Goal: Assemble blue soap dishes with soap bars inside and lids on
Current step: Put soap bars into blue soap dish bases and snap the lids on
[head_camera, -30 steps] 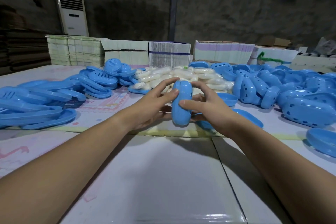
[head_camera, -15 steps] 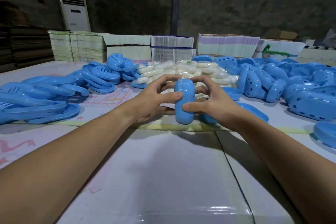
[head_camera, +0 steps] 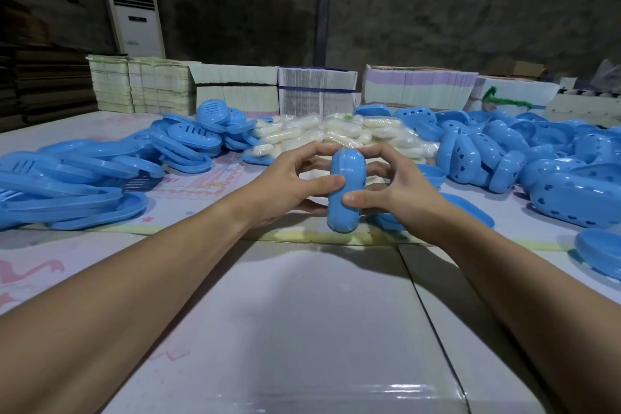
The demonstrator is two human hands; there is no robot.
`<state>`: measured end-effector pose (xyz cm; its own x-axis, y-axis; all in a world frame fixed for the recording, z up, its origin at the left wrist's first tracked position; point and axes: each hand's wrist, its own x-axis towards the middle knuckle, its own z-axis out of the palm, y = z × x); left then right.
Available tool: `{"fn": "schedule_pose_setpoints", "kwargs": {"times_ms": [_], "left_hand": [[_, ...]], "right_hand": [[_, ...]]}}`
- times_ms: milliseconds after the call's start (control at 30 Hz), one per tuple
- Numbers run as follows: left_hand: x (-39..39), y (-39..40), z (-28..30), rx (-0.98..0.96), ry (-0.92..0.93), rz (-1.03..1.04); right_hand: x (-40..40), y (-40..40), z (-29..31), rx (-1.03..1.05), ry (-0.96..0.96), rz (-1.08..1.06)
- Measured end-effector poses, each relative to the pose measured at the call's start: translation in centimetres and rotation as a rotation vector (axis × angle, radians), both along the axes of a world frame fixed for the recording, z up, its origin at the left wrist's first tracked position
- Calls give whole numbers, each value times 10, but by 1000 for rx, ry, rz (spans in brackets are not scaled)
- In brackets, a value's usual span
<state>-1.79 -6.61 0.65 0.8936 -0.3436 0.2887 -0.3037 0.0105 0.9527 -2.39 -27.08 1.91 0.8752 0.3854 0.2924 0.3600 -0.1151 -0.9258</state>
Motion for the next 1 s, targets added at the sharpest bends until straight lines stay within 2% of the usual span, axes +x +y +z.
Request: {"fn": "schedule_pose_setpoints", "kwargs": {"times_ms": [233, 433, 600, 700, 800, 867, 1000], "left_hand": [[-6, -6, 2, 34, -83, 9], [-11, -13, 1, 68, -59, -40], [-14, -22, 1, 210, -183, 20], [-12, -20, 4, 137, -116, 22], [-9, -12, 4, 171, -61, 13], [-7, -8, 3, 252, -68, 36], [-6, -9, 2, 470, -177, 102]], "right_hand": [[2, -3, 3, -88, -86, -56], [5, -2, 1, -142, -124, -104], [7, 6, -5, -356, -350, -309], [10, 0, -1, -416, -398, -264], [12, -9, 7, -484, -386, -182], [13, -14, 12, -494, -403, -173], [11, -17, 15, -386, -381, -116]]}}
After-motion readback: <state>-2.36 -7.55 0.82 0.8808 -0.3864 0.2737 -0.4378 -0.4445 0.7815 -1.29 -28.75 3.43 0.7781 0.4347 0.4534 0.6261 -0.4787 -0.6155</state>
